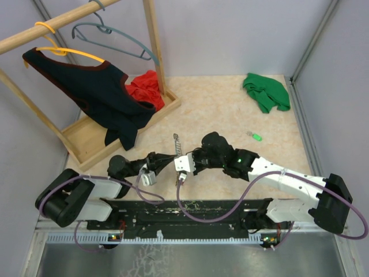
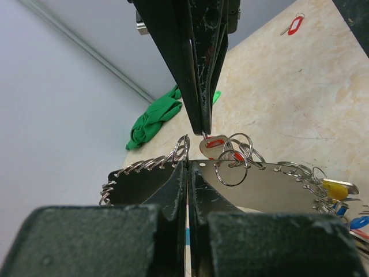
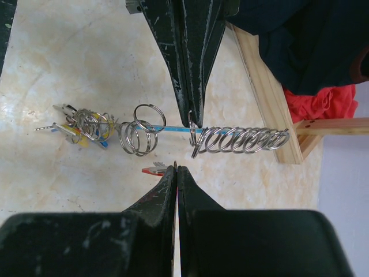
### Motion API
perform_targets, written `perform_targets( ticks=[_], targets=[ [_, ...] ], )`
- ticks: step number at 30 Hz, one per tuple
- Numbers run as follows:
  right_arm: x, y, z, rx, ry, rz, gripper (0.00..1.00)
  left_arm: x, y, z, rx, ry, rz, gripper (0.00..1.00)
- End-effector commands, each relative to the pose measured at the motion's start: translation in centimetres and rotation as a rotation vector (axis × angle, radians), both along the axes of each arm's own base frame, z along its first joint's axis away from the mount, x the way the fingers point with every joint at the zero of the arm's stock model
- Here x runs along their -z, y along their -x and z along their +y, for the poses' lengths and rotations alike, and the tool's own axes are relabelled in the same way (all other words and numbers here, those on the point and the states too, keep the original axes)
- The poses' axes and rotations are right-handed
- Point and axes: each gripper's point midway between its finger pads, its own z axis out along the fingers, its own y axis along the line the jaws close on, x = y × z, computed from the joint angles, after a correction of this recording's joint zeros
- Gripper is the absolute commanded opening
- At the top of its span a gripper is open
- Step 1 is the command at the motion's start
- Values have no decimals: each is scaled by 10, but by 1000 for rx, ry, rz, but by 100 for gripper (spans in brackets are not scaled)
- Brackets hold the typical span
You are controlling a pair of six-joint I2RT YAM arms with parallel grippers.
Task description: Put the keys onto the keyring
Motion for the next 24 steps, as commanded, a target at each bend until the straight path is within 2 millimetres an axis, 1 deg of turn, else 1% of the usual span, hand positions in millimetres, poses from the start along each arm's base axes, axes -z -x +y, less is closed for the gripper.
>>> perform_targets(
  ticks=[1, 4, 7, 11, 15, 20, 24],
  targets=[
    [-31, 5, 15, -56, -94, -64, 0, -12, 2, -2, 12, 42, -65, 0],
    [-28, 7, 15, -60, -96, -46, 0, -9, 3, -2, 18, 54, -44, 0],
    [-25, 9, 17, -62, -95, -28, 0, -10, 5, -3, 32, 69, -38, 0],
    [-20, 1, 13, 4, -89, -18, 0, -11, 7, -3, 39, 74, -35, 0],
    [-11, -5, -5, 174, -85, 73, 0, -7, 4, -2, 26, 60, -23, 0],
    [4, 0, -32, 490, -126, 334, 0, -6, 2, -2, 17, 63, -22, 0],
    [23, 7, -55, 778, -72, 528, 0, -8, 3, -1, 11, 70, -25, 0]
  ],
)
